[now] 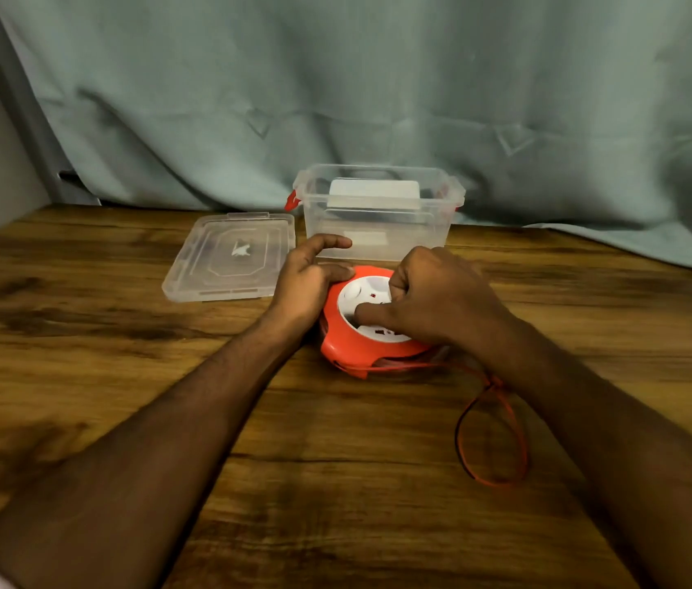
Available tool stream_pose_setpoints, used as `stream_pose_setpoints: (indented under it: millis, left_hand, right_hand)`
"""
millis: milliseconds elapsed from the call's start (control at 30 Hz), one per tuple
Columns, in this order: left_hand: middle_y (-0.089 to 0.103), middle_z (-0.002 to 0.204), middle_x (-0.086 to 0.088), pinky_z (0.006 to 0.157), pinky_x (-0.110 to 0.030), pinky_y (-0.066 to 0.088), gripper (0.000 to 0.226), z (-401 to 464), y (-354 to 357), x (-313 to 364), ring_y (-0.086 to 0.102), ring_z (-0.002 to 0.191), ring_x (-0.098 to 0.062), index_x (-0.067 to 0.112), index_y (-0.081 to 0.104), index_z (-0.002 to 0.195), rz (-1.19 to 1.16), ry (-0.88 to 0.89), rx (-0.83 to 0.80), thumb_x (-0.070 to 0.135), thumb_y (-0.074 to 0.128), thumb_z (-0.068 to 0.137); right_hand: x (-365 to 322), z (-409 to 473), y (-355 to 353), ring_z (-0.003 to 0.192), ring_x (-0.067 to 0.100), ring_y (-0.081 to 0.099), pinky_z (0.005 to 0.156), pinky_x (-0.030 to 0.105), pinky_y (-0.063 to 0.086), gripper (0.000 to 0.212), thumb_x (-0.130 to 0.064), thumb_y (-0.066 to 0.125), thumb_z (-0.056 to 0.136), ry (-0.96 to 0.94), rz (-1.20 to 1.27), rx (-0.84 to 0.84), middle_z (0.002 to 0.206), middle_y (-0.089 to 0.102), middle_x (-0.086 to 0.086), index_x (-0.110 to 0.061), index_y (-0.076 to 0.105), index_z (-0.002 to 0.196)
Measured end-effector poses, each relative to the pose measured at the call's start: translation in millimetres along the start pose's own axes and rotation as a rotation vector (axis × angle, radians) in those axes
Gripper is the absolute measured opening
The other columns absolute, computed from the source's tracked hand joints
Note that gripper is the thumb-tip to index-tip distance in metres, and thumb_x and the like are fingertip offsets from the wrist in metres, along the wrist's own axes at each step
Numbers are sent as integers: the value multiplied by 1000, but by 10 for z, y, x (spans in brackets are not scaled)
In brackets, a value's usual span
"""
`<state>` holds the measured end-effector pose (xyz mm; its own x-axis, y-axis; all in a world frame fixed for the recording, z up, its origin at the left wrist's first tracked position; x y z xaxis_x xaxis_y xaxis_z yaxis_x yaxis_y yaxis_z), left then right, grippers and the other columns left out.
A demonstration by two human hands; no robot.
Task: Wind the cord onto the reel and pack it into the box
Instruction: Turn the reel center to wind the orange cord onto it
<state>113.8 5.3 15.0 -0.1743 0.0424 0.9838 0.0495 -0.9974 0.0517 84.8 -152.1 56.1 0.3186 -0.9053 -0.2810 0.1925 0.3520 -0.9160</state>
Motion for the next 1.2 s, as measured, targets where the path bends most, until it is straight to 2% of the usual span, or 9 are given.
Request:
stream_pose_setpoints:
  millis: [200, 333, 467, 600, 667, 767, 1000, 1067, 1200]
  left_hand:
    - [74, 102, -27, 75, -45, 60, 39, 27, -22, -24, 72, 86, -37, 8, 64, 120, 30, -9, -13, -8, 56, 86]
    - [75, 94, -19, 72, -39, 59, 38, 53, -26, -39, 71, 82, -32, 8, 65, 118, 61, -15, -16, -6, 56, 84]
    - [76, 102, -20, 87, -56, 58, 37, 66, -12, -59, 72, 96, -43, 14, 68, 114, 91, -16, -37, -1, 59, 81]
    - [76, 104, -21, 90, -59, 57, 38, 43, 13, -36, 71, 99, -44, 14, 66, 117, 108, -7, -59, -2, 58, 84]
    - [75, 106, -23, 89, -58, 57, 39, 32, 15, -23, 71, 99, -43, 13, 65, 121, 109, 1, -56, -2, 57, 86]
    - [74, 106, -25, 86, -54, 57, 39, 21, 23, -18, 71, 99, -44, 13, 64, 122, 103, 6, -48, -4, 58, 87]
    - [74, 94, -15, 71, -40, 58, 44, 37, 14, -28, 71, 83, -32, 13, 64, 123, 66, -1, -41, -8, 59, 85]
    - [74, 94, -17, 72, -42, 58, 44, 49, 12, -24, 71, 82, -33, 13, 65, 122, 65, -2, -41, -8, 59, 84]
    - [71, 105, -31, 83, -56, 57, 42, 55, 14, -32, 70, 90, -45, 12, 65, 121, 72, 4, -38, -8, 59, 84]
  right_hand:
    - [-79, -23, -7, 64, 12, 56, 63, 31, 43, 51, -61, 74, 81, -93, 23, -30, 58, 54, -7, -21, 53, 57]
    - [43, -6, -167, 64, 4, 57, 60, 29, 44, 20, -37, 81, 81, -254, 138, -112, 76, 67, -8, -27, 65, 85]
    - [271, 25, -164, 69, -15, 60, 54, 14, 48, 52, -8, 84, 77, -278, 261, -296, 120, 67, -13, -31, 62, 118]
    - [339, 76, -113, 95, -1, 70, 69, 27, 64, 72, -13, 87, 75, -245, 319, -335, 123, 68, -13, -42, 52, 130]
    - [319, 70, -122, 76, -12, 66, 57, 17, 56, 74, -11, 88, 75, -257, 303, -332, 118, 69, -12, -42, 49, 129]
    - [297, 57, -150, 56, -3, 56, 52, 20, 48, 70, -10, 90, 71, -263, 314, -305, 109, 73, -10, -40, 49, 120]
    - [262, 45, -170, 60, -4, 57, 56, 28, 49, 63, -30, 98, 61, -206, 300, -272, 95, 75, -2, -35, 47, 97]
    - [238, 33, -162, 63, -4, 61, 58, 35, 52, 59, -40, 98, 56, -180, 262, -257, 87, 74, -3, -30, 51, 90]
    - [177, 16, -111, 63, 17, 60, 60, 44, 53, 51, -58, 88, 57, -151, 165, -216, 66, 64, -4, -25, 53, 70]
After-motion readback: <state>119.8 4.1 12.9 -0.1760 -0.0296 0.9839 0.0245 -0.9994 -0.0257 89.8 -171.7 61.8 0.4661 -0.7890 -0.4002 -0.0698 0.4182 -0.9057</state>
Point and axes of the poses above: each hand's wrist, its own z-axis towards the middle knuckle, its own y-axis out of the palm, x = y × z, the point moved 5 cm from there along z, towards the middle knuckle
